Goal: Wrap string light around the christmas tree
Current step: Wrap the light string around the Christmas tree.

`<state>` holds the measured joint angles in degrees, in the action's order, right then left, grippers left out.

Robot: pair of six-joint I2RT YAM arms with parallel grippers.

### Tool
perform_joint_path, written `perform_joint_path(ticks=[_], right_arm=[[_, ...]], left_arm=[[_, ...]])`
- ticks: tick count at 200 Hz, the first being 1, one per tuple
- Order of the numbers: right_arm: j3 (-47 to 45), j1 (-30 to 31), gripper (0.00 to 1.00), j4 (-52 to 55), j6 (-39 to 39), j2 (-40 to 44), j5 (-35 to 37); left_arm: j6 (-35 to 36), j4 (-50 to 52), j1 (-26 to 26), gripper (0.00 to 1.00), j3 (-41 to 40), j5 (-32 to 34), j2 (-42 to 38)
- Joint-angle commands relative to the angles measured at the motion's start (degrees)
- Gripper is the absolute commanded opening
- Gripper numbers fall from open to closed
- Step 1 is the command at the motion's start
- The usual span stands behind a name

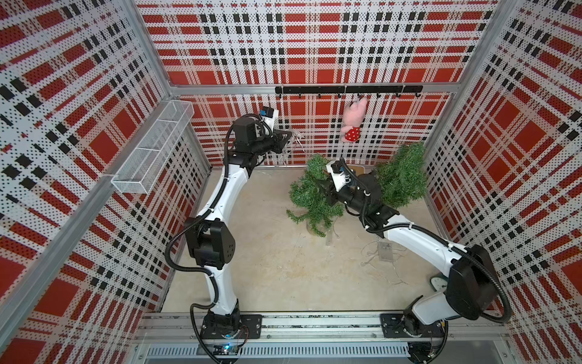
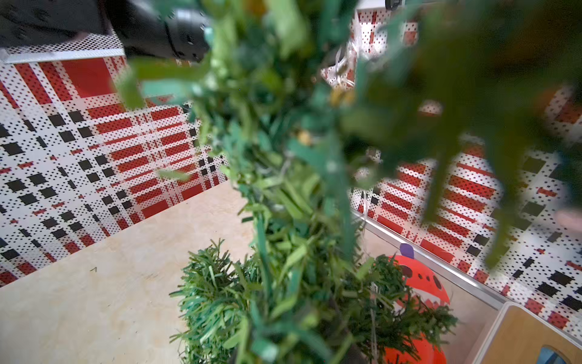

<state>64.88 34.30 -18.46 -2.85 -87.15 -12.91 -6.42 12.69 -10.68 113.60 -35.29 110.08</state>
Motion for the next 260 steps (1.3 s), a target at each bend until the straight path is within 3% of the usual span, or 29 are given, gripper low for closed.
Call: perform_joint_path(ticks=[1,53,75,137,156,170,211,239,260], right_arm=[[1.47,-0.29,0.10,-5.15,-1.22,-0.48,-1.40],[1.68,-0.55,0.13,-2.74,-3.36,-0.10,0.67],[2.00,-0.60,0.12,-2.24,-3.24,-0.81,2.17],[4.72,-0.75,0.12,-2.79,-5.40,-4.50,3.63],[4.03,-0.82,0.12,-3.24,-5.84,-4.82,3.33],[3.43,-0.79,0.13,-3.42,-6.27,-4.72,3.03],[3.72,-2.00,0.31,0.14,-8.74,-2.69,-0.92],[4.34,-2.65,0.61,5.92,-10.73,-1.02,-7.77],[3.07,-3.15,0.76,9.92,-10.87,2.03,-10.86]], left_arm=[[0.87,5.81,-1.09,0.12,-2.48,3.84,-5.53],[-3.23,11.45,-2.97,0.10,-14.54,10.63,-15.56],[-3.32,16.09,-3.05,0.10,-14.78,12.53,-18.40],[-6.74,23.77,-10.69,0.13,-15.78,12.94,-23.00],[-7.92,25.01,-10.20,0.12,-15.89,14.16,-24.06],[-12.31,22.17,-8.54,0.10,-16.40,10.68,-25.44],[-36.58,-8.65,-14.73,0.13,-39.47,4.59,-33.20],[-41.92,-15.74,-14.47,0.13,-46.47,8.01,-33.56],[-45.53,-21.81,-14.70,0.13,-49.60,8.22,-33.97]])
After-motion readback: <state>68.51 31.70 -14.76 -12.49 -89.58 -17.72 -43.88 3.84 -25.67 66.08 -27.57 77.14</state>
